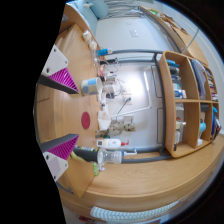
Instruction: Pour water
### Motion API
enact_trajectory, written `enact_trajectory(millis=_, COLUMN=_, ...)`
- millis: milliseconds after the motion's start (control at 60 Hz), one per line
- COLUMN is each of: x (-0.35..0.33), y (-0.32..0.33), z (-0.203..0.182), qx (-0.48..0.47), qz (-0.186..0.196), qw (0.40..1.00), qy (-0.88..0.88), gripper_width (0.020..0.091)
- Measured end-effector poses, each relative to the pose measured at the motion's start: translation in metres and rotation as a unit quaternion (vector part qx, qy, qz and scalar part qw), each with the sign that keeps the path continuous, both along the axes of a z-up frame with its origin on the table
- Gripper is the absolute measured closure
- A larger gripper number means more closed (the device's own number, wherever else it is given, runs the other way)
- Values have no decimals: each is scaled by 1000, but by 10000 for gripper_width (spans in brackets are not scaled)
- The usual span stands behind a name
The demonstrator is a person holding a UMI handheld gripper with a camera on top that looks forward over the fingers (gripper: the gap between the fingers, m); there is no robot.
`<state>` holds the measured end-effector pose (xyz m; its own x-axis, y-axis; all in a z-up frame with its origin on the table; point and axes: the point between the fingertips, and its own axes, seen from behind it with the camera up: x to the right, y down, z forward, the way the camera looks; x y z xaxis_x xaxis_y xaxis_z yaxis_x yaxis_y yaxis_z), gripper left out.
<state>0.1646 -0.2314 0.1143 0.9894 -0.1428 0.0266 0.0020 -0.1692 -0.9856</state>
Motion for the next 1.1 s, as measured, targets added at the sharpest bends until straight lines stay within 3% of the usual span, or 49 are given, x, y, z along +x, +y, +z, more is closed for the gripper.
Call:
enact_trajectory(millis=50, x=66, y=-2, z=-16, qx=-5, qz=-19, qw=1000, qy=-9, gripper_width=293)
enact_trajectory(millis=150, x=120, y=2, z=-26, qx=-11, qz=-43, qw=999, qy=-27, gripper_width=294)
enact_trajectory(millis=467, x=189, y=67, z=-1, qx=25, qz=-48, qw=998, qy=-34, gripper_width=323)
enact_trajectory(millis=633, x=197, y=85, z=7, qx=39, qz=-39, qw=998, qy=-42, gripper_width=523)
enact_trajectory(millis=700, x=200, y=88, z=2, qx=35, qz=-42, qw=998, qy=-40, gripper_width=669)
enact_trajectory(millis=817, x=198, y=86, z=6, qx=42, qz=-46, qw=997, qy=-55, gripper_width=713)
enact_trajectory(millis=983, x=197, y=86, z=6, qx=46, qz=-46, qw=996, qy=-56, gripper_width=869)
enact_trajectory(millis=1100, x=198, y=86, z=6, qx=46, qz=-45, qw=996, qy=-53, gripper_width=876)
